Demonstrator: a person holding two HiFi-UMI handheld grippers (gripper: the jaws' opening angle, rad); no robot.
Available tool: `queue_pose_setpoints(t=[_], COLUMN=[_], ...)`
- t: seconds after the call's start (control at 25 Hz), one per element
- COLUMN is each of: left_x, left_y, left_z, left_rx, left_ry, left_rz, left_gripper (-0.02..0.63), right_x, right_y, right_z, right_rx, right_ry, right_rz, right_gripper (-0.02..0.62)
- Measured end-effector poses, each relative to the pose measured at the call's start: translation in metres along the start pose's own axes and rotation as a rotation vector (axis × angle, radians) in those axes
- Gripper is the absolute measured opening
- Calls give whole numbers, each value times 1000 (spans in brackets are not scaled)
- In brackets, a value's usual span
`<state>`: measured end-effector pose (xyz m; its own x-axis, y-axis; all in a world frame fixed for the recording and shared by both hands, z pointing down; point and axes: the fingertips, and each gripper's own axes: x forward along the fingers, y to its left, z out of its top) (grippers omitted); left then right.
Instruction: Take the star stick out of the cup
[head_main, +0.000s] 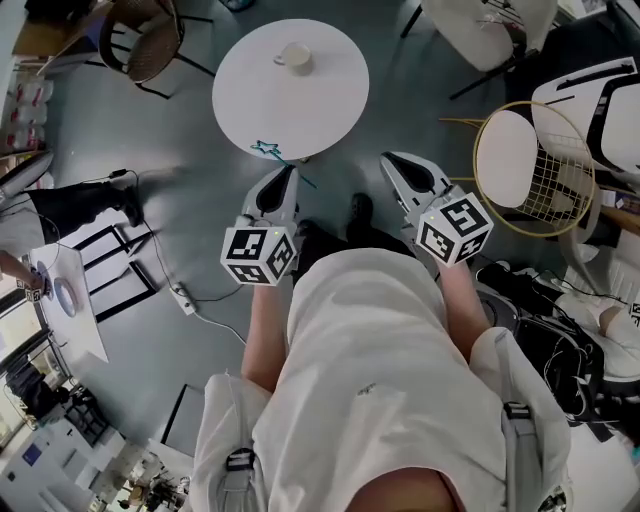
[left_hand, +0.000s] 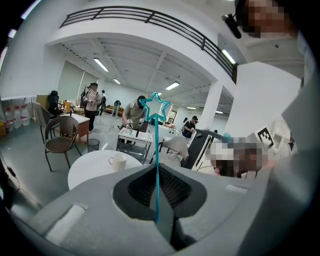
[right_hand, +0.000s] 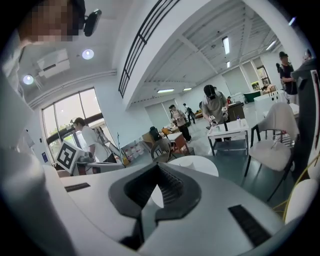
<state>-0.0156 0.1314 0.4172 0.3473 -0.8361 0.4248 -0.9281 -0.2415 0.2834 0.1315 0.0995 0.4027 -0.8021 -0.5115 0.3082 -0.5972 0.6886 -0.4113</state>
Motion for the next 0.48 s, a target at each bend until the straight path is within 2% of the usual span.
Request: queue_pose_setpoints(t=[0.16, 0.32, 0.48], left_x=[-2, -8, -13], left_y=[-15, -21, -24], left_z=[24, 33, 33], left_rx=[38, 51, 49], left_ry=[-57, -95, -109], left_rz=[-22, -17, -10], left_gripper=[25, 25, 25], right_x=[-11, -15, -17], right_y=[8, 19, 22], right_z=[34, 47, 47], right_rx=[-66, -162, -156], right_ry=[-104, -134, -140], right_rz=[41, 81, 87], right_gripper=[6, 6, 6])
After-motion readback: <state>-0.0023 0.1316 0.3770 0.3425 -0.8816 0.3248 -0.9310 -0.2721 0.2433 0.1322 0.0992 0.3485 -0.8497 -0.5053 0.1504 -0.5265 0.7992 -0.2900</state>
